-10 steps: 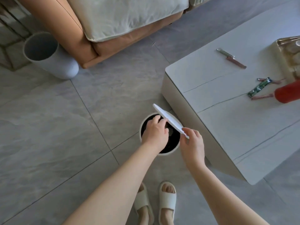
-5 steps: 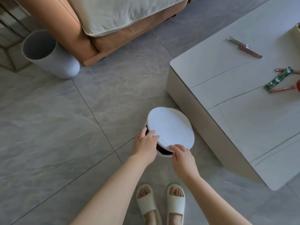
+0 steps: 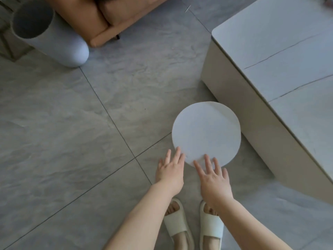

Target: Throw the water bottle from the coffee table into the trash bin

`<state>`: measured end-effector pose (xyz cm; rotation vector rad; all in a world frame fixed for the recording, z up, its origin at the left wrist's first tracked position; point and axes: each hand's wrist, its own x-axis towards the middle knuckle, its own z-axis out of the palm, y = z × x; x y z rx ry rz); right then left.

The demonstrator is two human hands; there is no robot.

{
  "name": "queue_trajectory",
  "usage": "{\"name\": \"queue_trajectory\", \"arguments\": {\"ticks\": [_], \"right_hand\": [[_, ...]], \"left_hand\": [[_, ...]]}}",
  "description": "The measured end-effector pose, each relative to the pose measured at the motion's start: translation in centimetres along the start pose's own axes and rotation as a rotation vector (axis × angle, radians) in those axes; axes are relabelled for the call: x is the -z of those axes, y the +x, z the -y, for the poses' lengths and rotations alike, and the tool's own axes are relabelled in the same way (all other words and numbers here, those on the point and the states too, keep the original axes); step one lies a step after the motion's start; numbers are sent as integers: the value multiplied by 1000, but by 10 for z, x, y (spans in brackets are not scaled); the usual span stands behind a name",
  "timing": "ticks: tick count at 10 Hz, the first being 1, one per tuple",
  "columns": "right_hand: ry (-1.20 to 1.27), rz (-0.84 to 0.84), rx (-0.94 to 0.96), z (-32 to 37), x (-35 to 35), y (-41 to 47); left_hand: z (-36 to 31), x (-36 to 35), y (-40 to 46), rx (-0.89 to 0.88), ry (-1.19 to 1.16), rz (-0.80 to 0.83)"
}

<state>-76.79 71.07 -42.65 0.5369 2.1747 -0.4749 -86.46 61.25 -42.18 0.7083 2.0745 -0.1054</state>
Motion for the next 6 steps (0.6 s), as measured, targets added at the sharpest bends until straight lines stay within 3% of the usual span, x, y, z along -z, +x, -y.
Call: {"name": "queue_trajectory", "arguments": {"ticks": [3, 6], "right_hand": [[-58, 68, -25, 6, 5, 4], [35, 51, -88, -2, 36, -15]], "left_hand": [[3, 2, 8, -33, 145, 38], [-12, 19, -15, 26, 74, 90]]}}
